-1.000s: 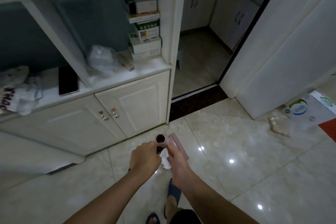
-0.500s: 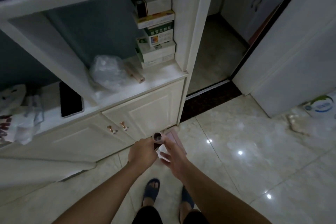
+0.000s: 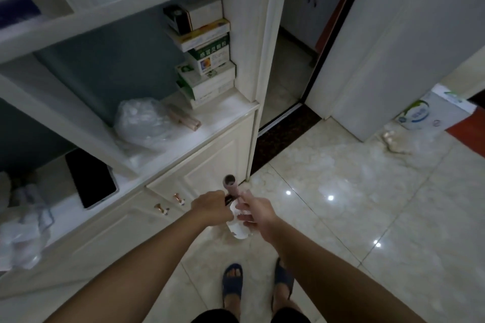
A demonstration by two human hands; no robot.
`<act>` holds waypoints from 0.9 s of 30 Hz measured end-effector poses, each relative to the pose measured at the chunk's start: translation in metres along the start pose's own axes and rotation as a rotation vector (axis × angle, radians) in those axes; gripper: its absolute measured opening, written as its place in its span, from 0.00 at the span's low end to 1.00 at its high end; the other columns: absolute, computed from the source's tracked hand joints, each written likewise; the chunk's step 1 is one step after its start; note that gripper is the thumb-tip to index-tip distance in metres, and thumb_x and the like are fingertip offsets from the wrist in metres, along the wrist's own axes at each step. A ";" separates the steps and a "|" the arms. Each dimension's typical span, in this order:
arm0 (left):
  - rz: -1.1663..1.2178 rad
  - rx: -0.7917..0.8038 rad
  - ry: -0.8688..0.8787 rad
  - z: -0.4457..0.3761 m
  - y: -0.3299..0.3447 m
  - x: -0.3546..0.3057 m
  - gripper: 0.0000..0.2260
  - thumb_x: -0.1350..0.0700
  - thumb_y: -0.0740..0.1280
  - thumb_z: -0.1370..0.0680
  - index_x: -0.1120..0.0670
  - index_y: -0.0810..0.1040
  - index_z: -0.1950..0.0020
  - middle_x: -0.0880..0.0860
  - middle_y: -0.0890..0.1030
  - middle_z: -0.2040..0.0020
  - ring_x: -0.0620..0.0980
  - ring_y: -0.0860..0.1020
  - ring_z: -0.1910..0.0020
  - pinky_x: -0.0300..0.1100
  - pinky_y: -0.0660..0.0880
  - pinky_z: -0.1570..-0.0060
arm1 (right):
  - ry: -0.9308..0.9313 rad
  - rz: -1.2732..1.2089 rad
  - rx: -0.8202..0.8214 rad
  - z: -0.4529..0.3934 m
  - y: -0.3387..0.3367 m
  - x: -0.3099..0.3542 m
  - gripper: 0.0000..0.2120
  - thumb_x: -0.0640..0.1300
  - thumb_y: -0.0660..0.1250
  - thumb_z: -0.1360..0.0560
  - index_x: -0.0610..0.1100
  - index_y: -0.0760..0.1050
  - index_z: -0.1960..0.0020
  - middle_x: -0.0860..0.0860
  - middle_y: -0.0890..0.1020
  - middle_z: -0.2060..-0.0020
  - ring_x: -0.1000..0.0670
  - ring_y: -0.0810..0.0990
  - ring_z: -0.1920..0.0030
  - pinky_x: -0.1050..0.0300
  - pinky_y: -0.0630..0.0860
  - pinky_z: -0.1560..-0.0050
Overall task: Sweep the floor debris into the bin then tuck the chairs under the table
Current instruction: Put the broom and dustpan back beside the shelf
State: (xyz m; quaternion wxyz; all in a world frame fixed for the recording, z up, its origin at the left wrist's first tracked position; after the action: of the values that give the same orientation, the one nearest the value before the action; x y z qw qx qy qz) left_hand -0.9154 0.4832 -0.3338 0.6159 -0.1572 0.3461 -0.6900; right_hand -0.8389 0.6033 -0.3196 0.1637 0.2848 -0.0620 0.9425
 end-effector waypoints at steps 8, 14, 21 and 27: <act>-0.462 -0.157 0.114 0.054 -0.022 -0.021 0.20 0.49 0.66 0.26 0.55 0.73 0.37 0.56 0.74 0.40 0.56 0.73 0.41 0.47 0.71 0.46 | -0.128 0.397 -0.122 0.020 -0.034 0.008 0.13 0.47 0.65 0.24 0.39 0.81 0.59 0.43 0.84 0.59 0.46 0.82 0.60 0.52 0.79 0.54; -0.495 0.056 0.336 0.129 -0.008 -0.056 0.12 0.49 0.64 0.24 0.51 0.76 0.43 0.52 0.80 0.48 0.53 0.78 0.50 0.44 0.72 0.56 | -0.166 0.592 -0.210 0.051 -0.073 -0.007 0.19 0.49 0.67 0.26 0.33 0.82 0.49 0.39 0.85 0.52 0.42 0.84 0.50 0.46 0.80 0.46; -0.615 -0.055 0.618 0.154 0.015 -0.166 0.17 0.46 0.64 0.22 0.53 0.75 0.38 0.53 0.79 0.40 0.53 0.77 0.43 0.44 0.70 0.52 | -0.138 0.663 -0.340 0.118 -0.147 -0.050 0.16 0.48 0.68 0.27 0.35 0.82 0.51 0.41 0.85 0.53 0.45 0.83 0.55 0.53 0.78 0.55; -0.719 -0.054 0.831 0.195 0.065 -0.279 0.22 0.44 0.66 0.23 0.53 0.73 0.32 0.53 0.77 0.35 0.55 0.76 0.38 0.49 0.74 0.40 | -0.084 0.502 -0.524 0.194 -0.236 -0.114 0.16 0.50 0.68 0.27 0.37 0.81 0.49 0.42 0.85 0.55 0.44 0.84 0.54 0.50 0.81 0.49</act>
State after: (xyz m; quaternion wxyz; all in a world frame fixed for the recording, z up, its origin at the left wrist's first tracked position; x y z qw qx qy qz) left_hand -0.6882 0.6951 -0.1803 0.1486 0.0042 0.5020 -0.8520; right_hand -0.5679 0.7532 -0.2164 -0.0080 0.2474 -0.3759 0.8930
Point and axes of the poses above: each hand's wrist, its own z-axis away from the middle knuckle, its own y-axis out of the palm, x = y × z, the point moved 1 cm from there along -z, towards the middle knuckle
